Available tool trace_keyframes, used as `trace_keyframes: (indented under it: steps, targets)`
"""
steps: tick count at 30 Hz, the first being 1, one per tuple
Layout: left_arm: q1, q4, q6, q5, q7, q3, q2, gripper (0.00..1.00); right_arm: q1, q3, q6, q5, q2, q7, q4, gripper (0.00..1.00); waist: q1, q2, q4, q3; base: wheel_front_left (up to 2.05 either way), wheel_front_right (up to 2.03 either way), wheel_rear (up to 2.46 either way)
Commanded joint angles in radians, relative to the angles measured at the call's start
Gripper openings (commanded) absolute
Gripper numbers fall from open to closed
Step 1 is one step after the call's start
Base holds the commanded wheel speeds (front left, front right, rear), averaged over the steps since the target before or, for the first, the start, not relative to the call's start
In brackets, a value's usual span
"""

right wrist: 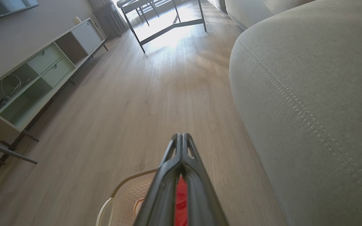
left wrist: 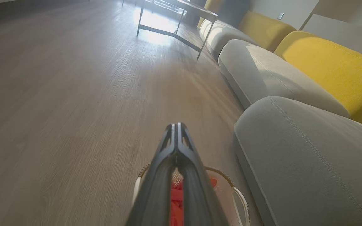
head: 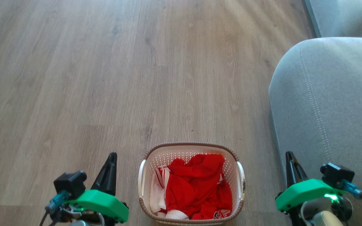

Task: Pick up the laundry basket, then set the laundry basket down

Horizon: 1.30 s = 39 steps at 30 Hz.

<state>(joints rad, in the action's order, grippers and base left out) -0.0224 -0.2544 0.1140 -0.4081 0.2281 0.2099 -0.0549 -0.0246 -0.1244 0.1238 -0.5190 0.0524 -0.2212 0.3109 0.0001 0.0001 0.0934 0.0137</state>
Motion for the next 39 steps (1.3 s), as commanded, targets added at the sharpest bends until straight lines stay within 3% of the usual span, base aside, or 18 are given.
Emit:
trace_keyframes:
  steps: [1, 39]
  targets:
    - [0.048, 0.029, 0.001, -0.030, -0.008, -0.021, -0.007, 0.00, -0.041, 0.011, 0.001, -0.028, 0.008, 0.006, -0.034, 0.00, 0.0000, -0.0001, -0.001, 0.000, 0.00, 0.00, 0.00]
    - [0.076, 0.023, 0.007, -0.459, -0.104, -0.102, -0.021, 0.00, -0.055, 0.073, 0.003, -0.412, 0.017, 0.107, -0.046, 0.00, 0.0000, -0.0001, -0.033, -0.004, 0.00, 0.00, 0.00]
